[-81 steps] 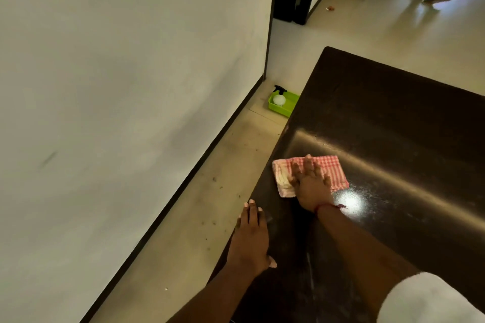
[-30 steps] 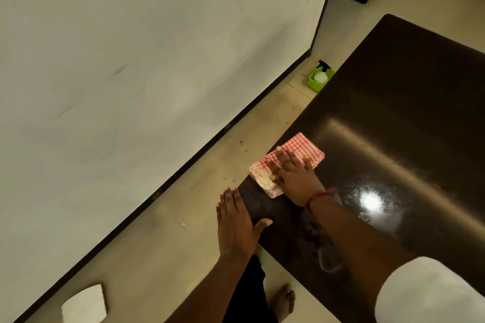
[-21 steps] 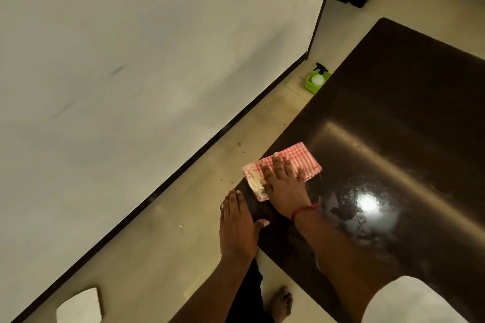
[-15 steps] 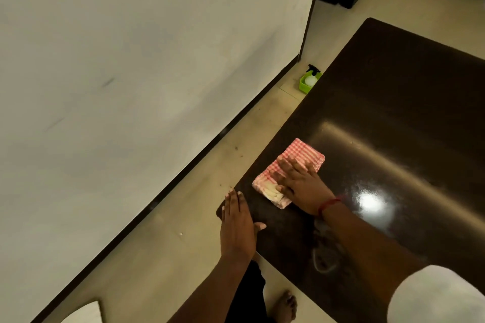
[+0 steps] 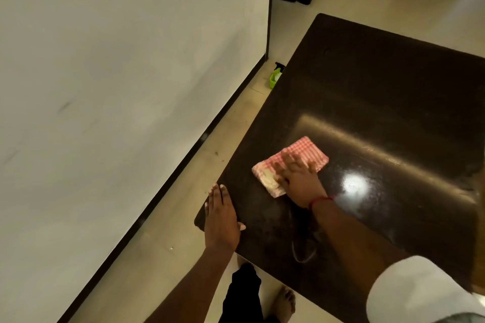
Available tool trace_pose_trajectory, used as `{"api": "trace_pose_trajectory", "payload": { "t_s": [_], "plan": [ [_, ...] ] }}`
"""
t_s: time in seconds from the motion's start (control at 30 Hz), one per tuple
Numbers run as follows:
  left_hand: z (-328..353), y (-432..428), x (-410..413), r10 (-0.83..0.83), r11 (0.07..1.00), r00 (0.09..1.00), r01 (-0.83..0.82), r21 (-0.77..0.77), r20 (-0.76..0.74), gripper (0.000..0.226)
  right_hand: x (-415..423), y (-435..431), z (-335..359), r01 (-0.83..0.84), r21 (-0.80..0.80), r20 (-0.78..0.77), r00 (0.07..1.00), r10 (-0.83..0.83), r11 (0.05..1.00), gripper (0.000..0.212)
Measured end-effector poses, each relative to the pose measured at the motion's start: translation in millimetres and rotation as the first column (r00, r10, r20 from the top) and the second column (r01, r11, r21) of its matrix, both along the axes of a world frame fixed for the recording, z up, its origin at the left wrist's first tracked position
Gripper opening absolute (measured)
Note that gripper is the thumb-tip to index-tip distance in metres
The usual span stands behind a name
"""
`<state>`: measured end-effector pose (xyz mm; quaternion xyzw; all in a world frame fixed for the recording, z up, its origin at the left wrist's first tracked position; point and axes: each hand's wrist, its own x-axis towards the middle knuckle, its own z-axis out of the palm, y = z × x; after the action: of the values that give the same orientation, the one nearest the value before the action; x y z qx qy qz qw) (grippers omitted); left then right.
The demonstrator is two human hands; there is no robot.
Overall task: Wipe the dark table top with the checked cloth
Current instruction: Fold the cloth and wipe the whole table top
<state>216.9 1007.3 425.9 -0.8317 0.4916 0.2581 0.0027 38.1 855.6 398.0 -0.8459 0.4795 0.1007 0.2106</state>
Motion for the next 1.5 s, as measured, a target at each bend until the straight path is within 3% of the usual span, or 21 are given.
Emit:
{"api": "trace_pose_trajectory", "payload": {
  "t_s": [0.07,0.13,0.3,0.37,0.43,0.5,0.57,0.63,0.73,0.8,0.87,0.93,1.0,1.07,1.17,1.27,1.33,1.43,1.5],
  "plan": [
    [1.2,-2.1,-4.1,-0.003,1.000,1.000,0.003,0.003,-0.016,0.117,3.8,3.1,-0.3,0.276,0.017,0.021,0.961,-0.277,0.961,0.049],
    [1.2,-4.2,-13.6,-0.004,1.000,0.999,0.003,-0.004,-0.042,0.123,18.8,24.2,-0.7,0.319,-0.008,-0.018,0.948,-0.319,0.948,0.052],
    [-0.6,-5.0,-44.1,-0.019,0.999,1.000,0.020,-0.049,0.018,0.114,-1.3,48.0,6.2,-0.100,-0.005,0.008,0.995,0.100,0.995,0.052],
    [1.0,-3.7,-51.1,-0.002,0.998,1.000,0.003,-0.057,0.016,0.105,-24.0,31.1,3.3,-0.141,0.012,-0.012,0.990,0.141,0.990,0.049],
    [1.1,-2.5,-53.3,0.002,0.999,1.000,-0.001,-0.046,0.013,0.100,-38.1,20.9,0.5,0.072,0.014,0.009,0.997,-0.072,0.997,0.049],
    [1.1,-3.3,-52.6,0.010,1.000,1.000,-0.010,-0.024,0.010,0.097,-32.5,21.2,-1.4,0.332,0.021,0.041,0.942,-0.333,0.943,0.050],
    [0.6,-4.1,-51.6,-0.001,1.000,1.000,0.001,-0.008,0.015,0.094,-16.0,33.2,-2.2,0.415,0.003,0.023,0.910,-0.415,0.910,0.051],
    [1.6,-5.5,-51.8,-0.026,1.000,1.000,0.026,0.003,0.018,0.091,-9.6,48.6,-3.4,0.335,-0.006,0.026,0.942,-0.334,0.942,0.051],
    [3.7,-7.6,-48.7,-0.049,0.999,0.999,0.049,0.020,-0.001,0.090,-40.2,54.1,-4.4,0.031,-0.008,0.018,0.999,-0.030,0.999,0.057],
    [5.2,-8.6,-46.1,-0.067,0.997,0.998,0.067,0.025,-0.007,0.090,-68.8,41.6,-5.2,-0.042,0.002,0.000,0.999,0.042,0.999,0.063],
    [4.7,-8.8,-45.3,-0.077,0.997,0.997,0.077,0.026,-0.006,0.090,-86.0,32.6,-5.5,0.160,0.012,0.006,0.987,-0.160,0.987,0.053],
    [4.4,-9.8,-47.0,-0.067,0.997,0.998,0.067,0.032,-0.006,0.089,-80.8,38.4,-4.9,0.454,0.015,0.048,0.889,-0.455,0.891,0.049],
    [4.0,-11.6,-48.8,-0.062,0.997,0.998,0.062,0.039,-0.007,0.089,-55.3,55.7,-3.6,0.579,-0.022,0.033,0.815,-0.579,0.815,0.050],
    [3.1,-11.3,-49.4,-0.068,0.997,0.998,0.069,0.046,-0.004,0.089,-30.3,80.9,-2.9,0.502,-0.034,0.019,0.865,-0.502,0.864,0.051],
    [3.0,-10.3,-49.0,-0.076,0.996,0.997,0.075,0.052,0.017,0.089,-32.1,100.7,-5.6,0.230,-0.039,0.039,0.973,-0.229,0.972,0.049],
    [2.9,-8.3,-48.7,-0.077,0.996,0.997,0.076,0.045,0.011,0.088,-68.0,83.9,-8.5,0.079,-0.043,0.001,0.997,-0.079,0.996,0.048],
    [0.8,-5.8,-48.5,-0.065,0.997,0.998,0.065,0.040,-0.005,0.089,-89.3,74.1,-6.1,0.243,-0.012,0.010,0.970,-0.243,0.970,0.048],
    [-1.7,-2.6,-51.7,-0.054,0.998,0.999,0.054,0.035,-0.009,0.089,-86.2,79.3,-2.1,0.549,-0.004,0.033,0.836,-0.548,0.836,0.050],
    [-1.7,-1.0,-54.4,-0.062,0.998,0.998,0.062,0.021,0.016,0.088,-65.9,91.6,-0.8,0.579,-0.017,0.007,0.816,-0.579,0.815,0.051]
  ]
}}
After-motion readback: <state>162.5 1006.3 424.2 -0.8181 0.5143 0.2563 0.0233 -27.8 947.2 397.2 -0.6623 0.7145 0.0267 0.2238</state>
